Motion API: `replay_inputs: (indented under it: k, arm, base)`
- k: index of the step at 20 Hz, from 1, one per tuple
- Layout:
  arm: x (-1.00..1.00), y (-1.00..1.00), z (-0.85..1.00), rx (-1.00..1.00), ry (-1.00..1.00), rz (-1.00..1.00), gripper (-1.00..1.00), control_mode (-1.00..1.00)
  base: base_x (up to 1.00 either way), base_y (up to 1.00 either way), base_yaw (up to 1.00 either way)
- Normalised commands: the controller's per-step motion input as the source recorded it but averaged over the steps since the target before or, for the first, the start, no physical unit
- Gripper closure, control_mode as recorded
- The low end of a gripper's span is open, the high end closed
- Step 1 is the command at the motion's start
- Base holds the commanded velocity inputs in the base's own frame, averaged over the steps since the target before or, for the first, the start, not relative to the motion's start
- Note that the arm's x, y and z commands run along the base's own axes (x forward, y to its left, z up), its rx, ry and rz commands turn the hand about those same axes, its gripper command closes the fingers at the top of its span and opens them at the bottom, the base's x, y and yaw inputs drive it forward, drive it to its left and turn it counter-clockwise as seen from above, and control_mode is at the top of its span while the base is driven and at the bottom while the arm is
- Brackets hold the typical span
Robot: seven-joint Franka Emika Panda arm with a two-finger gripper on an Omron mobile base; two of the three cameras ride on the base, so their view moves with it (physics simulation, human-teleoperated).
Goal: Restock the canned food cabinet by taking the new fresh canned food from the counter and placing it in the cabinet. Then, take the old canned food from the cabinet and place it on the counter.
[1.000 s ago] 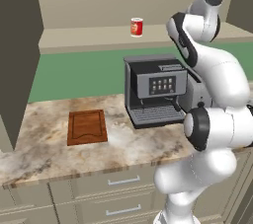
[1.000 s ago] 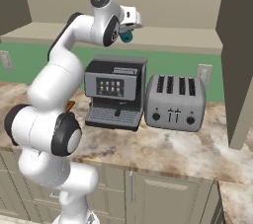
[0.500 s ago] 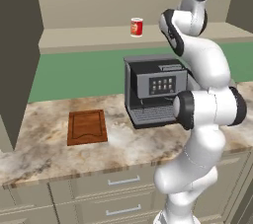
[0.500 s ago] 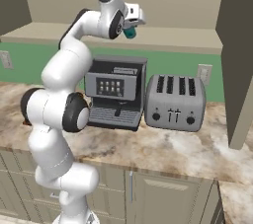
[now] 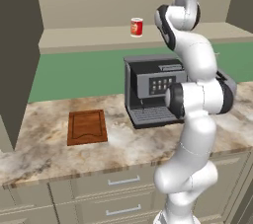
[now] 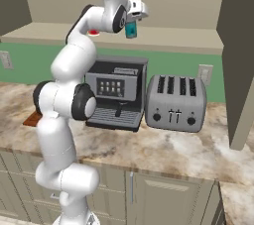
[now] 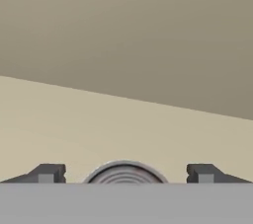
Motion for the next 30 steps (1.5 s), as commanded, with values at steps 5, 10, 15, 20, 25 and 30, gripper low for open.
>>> replay_inputs:
  k: [5, 10, 15, 20, 25, 30]
  arm:
    - [0.05, 0.00, 0.00, 0.00, -0.08, 0.00, -1.00, -1.00]
    - [-0.07, 0.04, 0.41, 0.00, -0.16, 0.00, -1.00, -1.00]
    - [-0.83, 0.67, 0.20, 0.00, -0.11, 0.00, -1.00, -1.00]
    - [-0.88, 1.00, -0.01, 0.04, -0.02, 0.00, -1.00, -1.00]
    - [-0.45, 0.95, -0.41, 0.16, 0.01, 0.00, -1.00, -1.00]
    - [0.05, 0.59, -0.43, 0.21, 0.01, -0.03, -1.00, -1.00]
  base:
    - [0.00, 0.00, 0.00]
    - [0.00, 0.00, 0.00]
    - [0.00, 0.00, 0.00]
    - [0.00, 0.00, 0.00]
    - [0.00, 0.00, 0.00]
    - [0.00, 0.00, 0.00]
